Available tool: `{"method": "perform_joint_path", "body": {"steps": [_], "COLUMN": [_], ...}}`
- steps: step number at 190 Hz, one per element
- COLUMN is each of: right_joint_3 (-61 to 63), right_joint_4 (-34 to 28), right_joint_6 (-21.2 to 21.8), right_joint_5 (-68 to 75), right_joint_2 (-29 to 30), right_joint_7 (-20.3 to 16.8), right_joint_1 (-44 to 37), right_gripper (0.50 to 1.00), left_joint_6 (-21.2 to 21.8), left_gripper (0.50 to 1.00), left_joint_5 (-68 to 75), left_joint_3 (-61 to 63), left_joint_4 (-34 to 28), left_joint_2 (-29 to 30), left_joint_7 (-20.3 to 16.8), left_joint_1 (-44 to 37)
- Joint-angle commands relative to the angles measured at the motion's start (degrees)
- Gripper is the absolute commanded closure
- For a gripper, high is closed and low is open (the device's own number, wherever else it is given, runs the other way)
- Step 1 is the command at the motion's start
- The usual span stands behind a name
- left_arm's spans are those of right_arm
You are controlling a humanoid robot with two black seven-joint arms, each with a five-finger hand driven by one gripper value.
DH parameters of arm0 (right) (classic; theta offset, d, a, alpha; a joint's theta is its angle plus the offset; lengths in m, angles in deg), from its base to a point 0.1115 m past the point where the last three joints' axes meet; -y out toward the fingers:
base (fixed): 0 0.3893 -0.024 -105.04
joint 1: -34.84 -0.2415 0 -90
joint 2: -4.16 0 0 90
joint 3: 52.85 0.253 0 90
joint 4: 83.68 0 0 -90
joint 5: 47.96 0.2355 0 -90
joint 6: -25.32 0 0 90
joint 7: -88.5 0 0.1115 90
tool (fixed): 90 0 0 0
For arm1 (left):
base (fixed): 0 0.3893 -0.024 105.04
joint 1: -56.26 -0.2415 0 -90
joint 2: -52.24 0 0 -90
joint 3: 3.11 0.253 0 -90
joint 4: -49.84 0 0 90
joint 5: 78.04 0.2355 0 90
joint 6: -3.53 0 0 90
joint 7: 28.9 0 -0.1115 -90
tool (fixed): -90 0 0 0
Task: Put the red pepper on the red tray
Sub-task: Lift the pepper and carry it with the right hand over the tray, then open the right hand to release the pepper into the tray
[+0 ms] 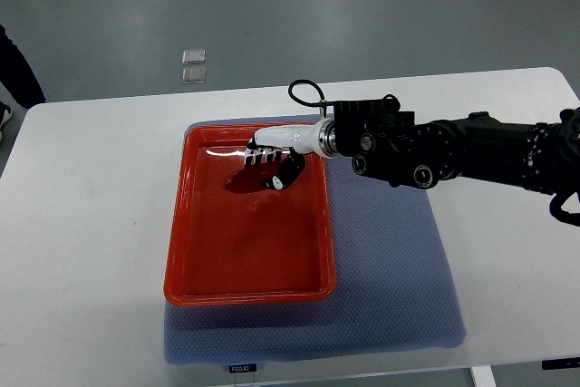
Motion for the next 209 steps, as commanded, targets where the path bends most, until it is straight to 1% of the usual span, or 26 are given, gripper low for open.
{"method": "perform_joint_path", "body": {"steps": [1, 7, 13, 18, 21, 22, 23, 24, 25, 28, 39, 40, 42, 49, 51, 70, 77, 110, 140, 162, 179, 209], "right_joint_3": [0.0, 0.0, 0.0, 0.0, 0.0, 0.0, 0.0, 0.0, 0.0, 0.0, 0.0, 0.0, 0.0, 0.0, 0.0, 0.0, 0.0, 1.1, 5.1, 6.0, 7.6, 9.6], "right_joint_4": [-0.4, -0.4, -0.4, -0.4, -0.4, -0.3, -0.3, -0.4, -0.4, -0.3, -0.3, -0.3, -0.3, -0.3, -0.3, -0.3, -0.3, -0.1, -0.2, -0.7, -2.6, -9.2], "right_joint_6": [0.1, 0.0, 0.0, 0.0, 0.0, 0.0, 0.0, 0.0, 0.0, 0.0, 0.0, 0.0, 0.0, 0.1, 0.1, 0.1, 0.1, 0.0, 0.6, 1.4, 3.0, 4.2], "right_joint_5": [0.1, 0.1, 0.1, 0.1, 0.1, 0.1, 0.1, 0.1, 0.1, 0.1, 0.2, 0.2, 0.2, 0.2, 0.2, 0.3, 0.4, 1.0, 1.1, 1.1, 1.1, 1.1], "right_joint_2": [0.0, 0.0, 0.0, 0.0, 0.0, 0.0, 0.0, 0.0, 0.0, 0.0, 0.0, 0.0, 0.0, 0.0, 0.0, 0.0, 0.0, 0.0, 0.0, 0.0, 0.0, 0.0], "right_joint_7": [1.1, 1.8, 2.3, 2.6, 2.6, 2.6, 2.6, 2.6, 2.6, 2.6, 2.6, 2.7, 2.7, 2.7, 2.7, 2.8, 2.8, 2.8, 3.0, 4.9, 6.5, 8.0], "right_joint_1": [0.4, 0.6, 0.7, 0.7, 0.7, 0.7, 0.7, 0.7, 0.7, 0.7, 0.7, 0.6, 0.6, 0.5, 0.5, 0.5, 0.4, -0.4, -0.7, -0.7, -0.7, -1.9], "right_gripper": [0.834, 0.805, 0.797, 0.773, 0.762, 0.748, 0.748, 0.736, 0.736, 0.714, 0.685, 0.677, 0.677, 0.636, 0.632, 0.617, 0.605, 0.589, 0.587, 0.589, 0.587, 0.589], "left_joint_6": [0.0, 0.0, 0.0, 0.0, 0.0, 0.0, 0.0, 0.0, 0.0, 0.0, 0.0, 0.0, 0.0, 0.0, 0.0, 0.0, 0.0, 0.0, 0.0, 0.0, 0.0, 0.0], "left_gripper": [0.5, 0.5, 0.5, 0.5, 0.5, 0.5, 0.5, 0.5, 0.5, 0.5, 0.5, 0.5, 0.5, 0.5, 0.5, 0.5, 0.5, 0.5, 0.5, 0.5, 0.5, 0.5], "left_joint_5": [0.0, 0.0, 0.0, 0.0, 0.0, 0.0, 0.0, 0.0, 0.0, 0.0, 0.0, 0.0, 0.0, 0.0, 0.0, 0.0, 0.0, 0.0, 0.0, 0.0, 0.0, 0.0], "left_joint_3": [0.0, 0.0, 0.0, 0.0, 0.0, 0.0, 0.0, 0.0, 0.0, 0.0, 0.0, 0.0, 0.0, 0.0, 0.0, 0.0, 0.0, 0.0, 0.0, 0.0, 0.0, 0.0], "left_joint_4": [0.0, 0.0, 0.0, 0.0, 0.0, 0.0, 0.0, 0.0, 0.0, 0.0, 0.0, 0.0, 0.0, 0.0, 0.0, 0.0, 0.0, 0.0, 0.0, 0.0, 0.0, 0.0], "left_joint_2": [0.0, 0.0, 0.0, 0.0, 0.0, 0.0, 0.0, 0.0, 0.0, 0.0, 0.0, 0.0, 0.0, 0.0, 0.0, 0.0, 0.0, 0.0, 0.0, 0.0, 0.0, 0.0], "left_joint_7": [0.0, 0.0, 0.0, 0.0, 0.0, 0.0, 0.0, 0.0, 0.0, 0.0, 0.0, 0.0, 0.0, 0.0, 0.0, 0.0, 0.0, 0.0, 0.0, 0.0, 0.0, 0.0], "left_joint_1": [0.0, 0.0, 0.0, 0.0, 0.0, 0.0, 0.0, 0.0, 0.0, 0.0, 0.0, 0.0, 0.0, 0.0, 0.0, 0.0, 0.0, 0.0, 0.0, 0.0, 0.0, 0.0]}}
